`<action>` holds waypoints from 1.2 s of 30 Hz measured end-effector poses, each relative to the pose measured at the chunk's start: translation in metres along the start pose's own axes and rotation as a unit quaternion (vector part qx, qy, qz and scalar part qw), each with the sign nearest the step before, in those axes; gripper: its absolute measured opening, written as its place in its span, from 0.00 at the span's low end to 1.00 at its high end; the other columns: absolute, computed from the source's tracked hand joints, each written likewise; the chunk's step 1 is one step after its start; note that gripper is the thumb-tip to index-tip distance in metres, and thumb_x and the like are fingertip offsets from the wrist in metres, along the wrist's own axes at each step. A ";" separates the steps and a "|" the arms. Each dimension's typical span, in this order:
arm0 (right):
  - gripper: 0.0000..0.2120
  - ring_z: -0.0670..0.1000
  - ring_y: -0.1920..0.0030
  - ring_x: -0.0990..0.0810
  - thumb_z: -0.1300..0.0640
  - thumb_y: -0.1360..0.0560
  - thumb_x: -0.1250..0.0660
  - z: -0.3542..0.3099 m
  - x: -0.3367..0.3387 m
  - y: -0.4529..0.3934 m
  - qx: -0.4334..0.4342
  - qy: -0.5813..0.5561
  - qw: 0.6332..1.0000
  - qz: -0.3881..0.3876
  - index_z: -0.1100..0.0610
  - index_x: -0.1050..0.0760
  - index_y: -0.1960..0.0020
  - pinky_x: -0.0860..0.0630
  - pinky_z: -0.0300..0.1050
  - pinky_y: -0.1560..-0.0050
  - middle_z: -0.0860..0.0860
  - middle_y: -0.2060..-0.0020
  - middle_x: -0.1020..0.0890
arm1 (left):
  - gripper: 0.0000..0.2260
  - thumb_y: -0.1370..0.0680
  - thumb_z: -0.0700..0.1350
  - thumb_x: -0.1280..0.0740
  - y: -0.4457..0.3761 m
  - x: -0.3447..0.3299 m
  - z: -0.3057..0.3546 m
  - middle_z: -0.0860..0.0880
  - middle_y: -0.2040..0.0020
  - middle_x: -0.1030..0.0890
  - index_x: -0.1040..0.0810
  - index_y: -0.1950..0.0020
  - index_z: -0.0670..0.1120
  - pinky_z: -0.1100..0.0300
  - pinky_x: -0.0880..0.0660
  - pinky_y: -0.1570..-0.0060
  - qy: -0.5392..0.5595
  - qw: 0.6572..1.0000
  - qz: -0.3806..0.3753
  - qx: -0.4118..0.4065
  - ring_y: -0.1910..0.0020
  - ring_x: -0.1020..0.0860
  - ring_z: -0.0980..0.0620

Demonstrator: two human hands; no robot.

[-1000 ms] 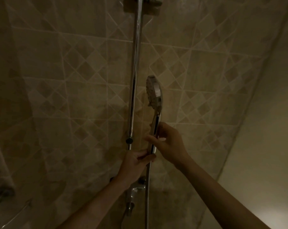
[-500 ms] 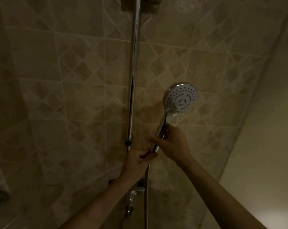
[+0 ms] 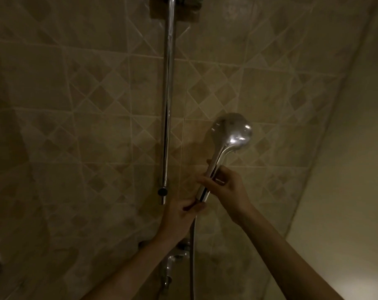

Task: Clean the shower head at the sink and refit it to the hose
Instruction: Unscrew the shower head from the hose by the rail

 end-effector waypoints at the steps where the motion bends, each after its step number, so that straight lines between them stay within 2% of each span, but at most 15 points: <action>1: 0.12 0.48 0.40 0.14 0.58 0.22 0.26 0.003 0.005 0.000 0.000 -0.064 0.997 -0.052 0.55 0.18 0.39 0.18 0.51 0.40 0.37 0.43 0.14 | 0.04 0.24 0.46 0.26 -0.001 0.000 0.000 0.56 0.61 0.13 0.13 0.55 0.56 0.71 0.24 0.59 0.005 1.000 -0.008 0.004 0.60 0.16 0.62; 3: 0.16 0.51 0.33 0.18 0.60 0.20 0.29 0.004 0.011 0.002 -0.039 -0.172 0.974 -0.145 0.48 0.20 0.34 0.21 0.50 0.35 0.47 0.35 0.16 | 0.05 0.24 0.46 0.26 -0.002 -0.001 0.001 0.54 0.59 0.12 0.13 0.53 0.56 0.67 0.22 0.57 0.003 1.000 -0.017 0.005 0.58 0.15 0.58; 5: 0.17 0.51 0.35 0.17 0.54 0.20 0.28 0.004 0.016 0.000 -0.049 -0.120 0.979 -0.157 0.42 0.23 0.34 0.18 0.46 0.39 0.45 0.38 0.15 | 0.05 0.24 0.45 0.26 -0.002 -0.002 0.001 0.52 0.58 0.12 0.13 0.51 0.55 0.65 0.22 0.56 -0.005 1.000 -0.001 -0.001 0.57 0.15 0.57; 8: 0.09 0.50 0.50 0.12 0.50 0.24 0.23 0.004 0.012 0.000 -0.007 0.050 0.999 -0.017 0.44 0.17 0.44 0.15 0.42 0.54 0.42 0.53 0.12 | 0.06 0.24 0.45 0.26 -0.001 -0.009 0.000 0.54 0.58 0.12 0.13 0.48 0.51 0.67 0.21 0.55 -0.010 1.000 0.020 0.001 0.56 0.15 0.59; 10: 0.08 0.46 0.55 0.11 0.52 0.26 0.22 0.008 0.009 0.001 0.012 0.037 0.998 0.051 0.48 0.15 0.47 0.16 0.41 0.55 0.45 0.58 0.11 | 0.05 0.25 0.45 0.25 0.000 -0.014 0.002 0.59 0.61 0.13 0.13 0.51 0.53 0.73 0.25 0.58 -0.004 0.999 0.031 0.007 0.59 0.16 0.64; 12: 0.06 0.44 0.56 0.11 0.56 0.25 0.22 0.010 0.010 0.003 0.026 -0.011 0.998 0.050 0.48 0.14 0.49 0.18 0.38 0.56 0.45 0.60 0.11 | 0.04 0.25 0.45 0.25 -0.001 -0.017 0.002 0.60 0.61 0.13 0.13 0.53 0.54 0.74 0.25 0.59 0.006 0.999 0.039 0.009 0.59 0.16 0.65; 16: 0.16 0.55 0.37 0.15 0.62 0.20 0.30 0.011 0.019 0.003 -0.016 -0.126 0.988 -0.082 0.57 0.21 0.32 0.18 0.51 0.39 0.56 0.41 0.13 | 0.05 0.24 0.45 0.26 -0.004 -0.018 0.002 0.54 0.57 0.12 0.14 0.52 0.56 0.69 0.22 0.55 0.003 1.000 0.017 0.023 0.55 0.15 0.59; 18: 0.17 0.55 0.36 0.16 0.60 0.18 0.32 0.009 0.025 0.001 -0.039 -0.103 0.986 -0.122 0.54 0.22 0.30 0.18 0.52 0.38 0.55 0.39 0.14 | 0.06 0.24 0.45 0.27 -0.005 -0.017 0.001 0.56 0.60 0.12 0.14 0.55 0.57 0.72 0.24 0.59 -0.001 0.999 0.018 0.038 0.59 0.16 0.62; 21: 0.12 0.49 0.49 0.12 0.49 0.22 0.26 0.001 0.021 -0.001 -0.028 0.032 0.997 -0.062 0.47 0.17 0.39 0.16 0.45 0.52 0.50 0.50 0.11 | 0.06 0.24 0.45 0.26 -0.005 -0.016 -0.001 0.61 0.67 0.15 0.15 0.57 0.57 0.76 0.27 0.63 -0.010 0.999 0.031 0.028 0.64 0.18 0.67; 24: 0.10 0.53 0.60 0.12 0.49 0.25 0.23 0.005 0.015 0.000 -0.004 0.071 0.996 0.045 0.48 0.14 0.45 0.17 0.52 0.58 0.50 0.63 0.12 | 0.04 0.24 0.45 0.26 -0.004 -0.019 -0.003 0.58 0.63 0.14 0.14 0.54 0.54 0.75 0.26 0.62 -0.021 0.999 0.037 0.016 0.62 0.17 0.64; 26: 0.12 0.48 0.55 0.11 0.55 0.22 0.25 0.009 0.017 0.000 -0.004 0.015 1.000 0.020 0.53 0.16 0.39 0.17 0.49 0.51 0.48 0.58 0.11 | 0.03 0.24 0.45 0.26 -0.004 -0.019 -0.003 0.59 0.62 0.13 0.14 0.53 0.54 0.75 0.26 0.62 -0.022 0.999 0.038 0.015 0.61 0.17 0.64; 28: 0.16 0.54 0.42 0.13 0.63 0.19 0.32 0.011 0.019 0.001 -0.033 -0.099 0.993 -0.051 0.58 0.20 0.32 0.17 0.50 0.41 0.54 0.44 0.12 | 0.03 0.24 0.45 0.26 -0.005 -0.019 -0.002 0.60 0.64 0.14 0.14 0.54 0.53 0.74 0.26 0.63 -0.017 0.999 0.032 0.021 0.62 0.17 0.65; 30: 0.16 0.55 0.39 0.15 0.65 0.19 0.36 0.008 0.017 0.001 -0.047 -0.132 0.989 -0.056 0.55 0.18 0.36 0.17 0.49 0.42 0.54 0.41 0.13 | 0.03 0.24 0.44 0.26 -0.005 -0.017 -0.001 0.61 0.66 0.15 0.14 0.54 0.52 0.74 0.27 0.64 -0.023 0.999 0.035 0.013 0.65 0.18 0.66; 33: 0.10 0.49 0.47 0.13 0.55 0.19 0.34 0.006 0.008 0.002 -0.023 -0.028 0.999 0.021 0.48 0.15 0.46 0.16 0.45 0.50 0.48 0.49 0.11 | 0.06 0.24 0.45 0.26 -0.004 -0.017 0.001 0.61 0.68 0.16 0.15 0.58 0.55 0.75 0.27 0.65 -0.039 0.998 0.046 -0.006 0.67 0.19 0.66; 36: 0.12 0.48 0.51 0.13 0.43 0.23 0.27 0.004 0.001 0.004 -0.003 0.114 0.991 0.066 0.48 0.15 0.44 0.15 0.54 0.49 0.47 0.53 0.12 | 0.06 0.25 0.45 0.25 -0.003 -0.019 0.001 0.60 0.68 0.16 0.16 0.60 0.56 0.75 0.27 0.65 -0.042 0.998 0.051 -0.002 0.67 0.19 0.65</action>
Point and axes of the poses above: each hand's wrist, its own y-axis away from the middle knuckle, its own x-axis out of the back of the hand, z = x × y, the point moved 2 cm from there along -y, towards the middle knuckle
